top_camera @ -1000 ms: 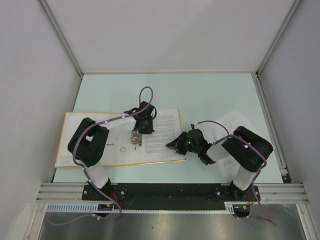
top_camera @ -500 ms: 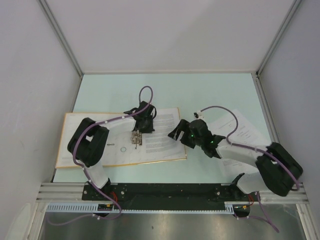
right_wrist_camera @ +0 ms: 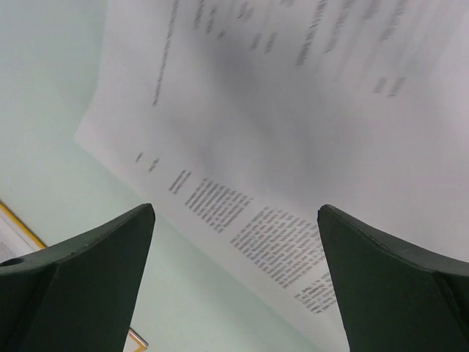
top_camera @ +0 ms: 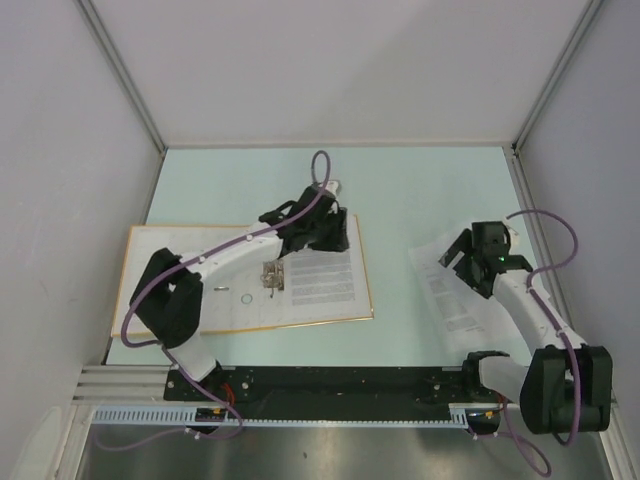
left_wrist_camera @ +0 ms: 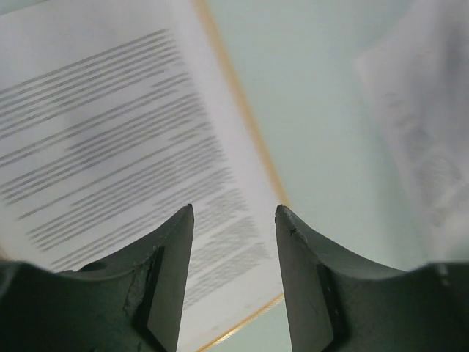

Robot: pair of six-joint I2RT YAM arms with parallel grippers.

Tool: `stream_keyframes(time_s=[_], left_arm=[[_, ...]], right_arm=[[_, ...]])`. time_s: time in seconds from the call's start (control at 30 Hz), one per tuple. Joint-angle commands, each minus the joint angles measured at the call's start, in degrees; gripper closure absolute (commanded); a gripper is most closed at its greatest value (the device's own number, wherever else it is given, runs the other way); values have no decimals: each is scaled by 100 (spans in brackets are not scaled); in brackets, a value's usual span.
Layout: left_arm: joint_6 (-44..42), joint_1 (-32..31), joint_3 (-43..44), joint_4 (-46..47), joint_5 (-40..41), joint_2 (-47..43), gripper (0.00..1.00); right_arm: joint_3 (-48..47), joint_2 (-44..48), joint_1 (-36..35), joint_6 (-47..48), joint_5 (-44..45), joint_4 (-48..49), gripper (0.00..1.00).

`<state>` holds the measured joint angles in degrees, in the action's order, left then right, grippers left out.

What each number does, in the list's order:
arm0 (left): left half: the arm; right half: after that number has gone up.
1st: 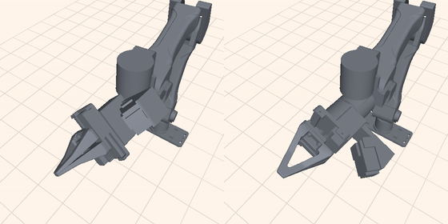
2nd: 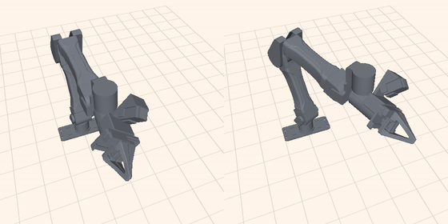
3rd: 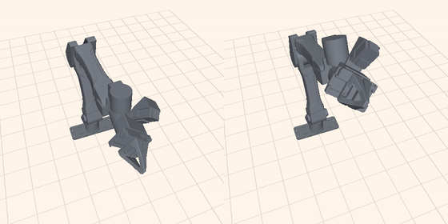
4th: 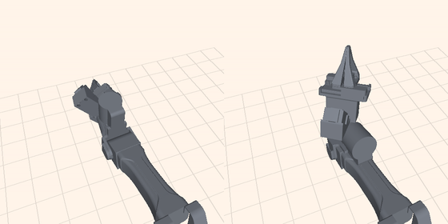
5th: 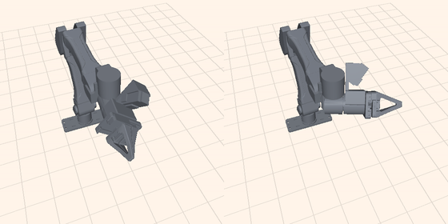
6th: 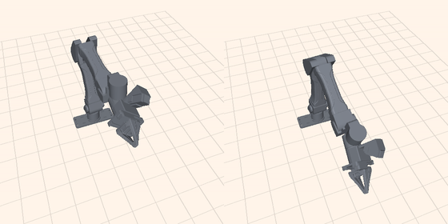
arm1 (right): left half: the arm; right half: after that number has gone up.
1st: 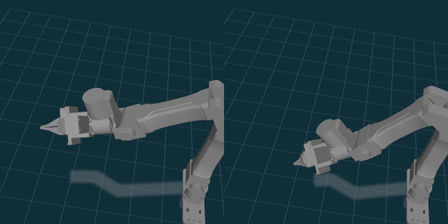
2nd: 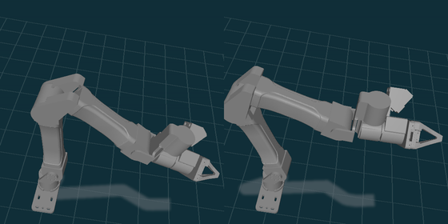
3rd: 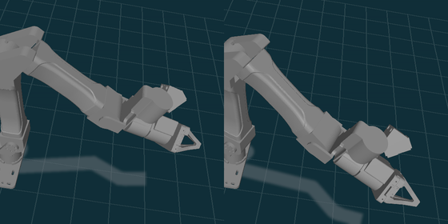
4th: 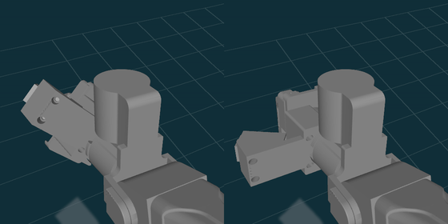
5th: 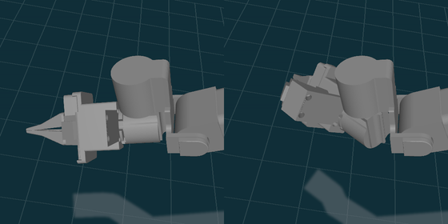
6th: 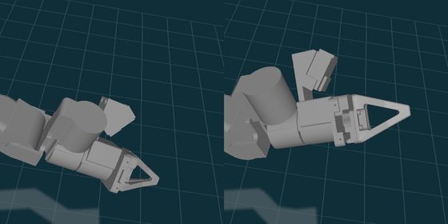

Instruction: Put the files into the folder

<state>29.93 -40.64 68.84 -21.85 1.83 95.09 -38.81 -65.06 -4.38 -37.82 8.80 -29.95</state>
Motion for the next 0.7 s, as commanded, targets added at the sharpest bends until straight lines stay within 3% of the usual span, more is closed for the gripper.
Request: stream_keyframes(time_s=[0.0, 0.23, 0.37, 0.53, 0.67], left_arm=[[39, -874, 1138, 637, -990, 815, 46], [574, -1639, 3108, 1751, -1518, 2908, 49], [1049, -1806, 4055, 2280, -1756, 3796, 50], [1523, -1807, 4919, 1843, -1475, 4744, 52], [2339, -1745, 5500, 1078, -1343, 5177, 60]], right_arm=[[-171, 467, 1016, -110, 0, -616, 0], [92, 898, 2642, -322, 333, -565, 0], [329, 575, 3618, -173, 281, -108, 1], [444, 20, 4470, 134, -140, 490, 0], [637, -156, 4745, 599, -809, 1131, 0]])
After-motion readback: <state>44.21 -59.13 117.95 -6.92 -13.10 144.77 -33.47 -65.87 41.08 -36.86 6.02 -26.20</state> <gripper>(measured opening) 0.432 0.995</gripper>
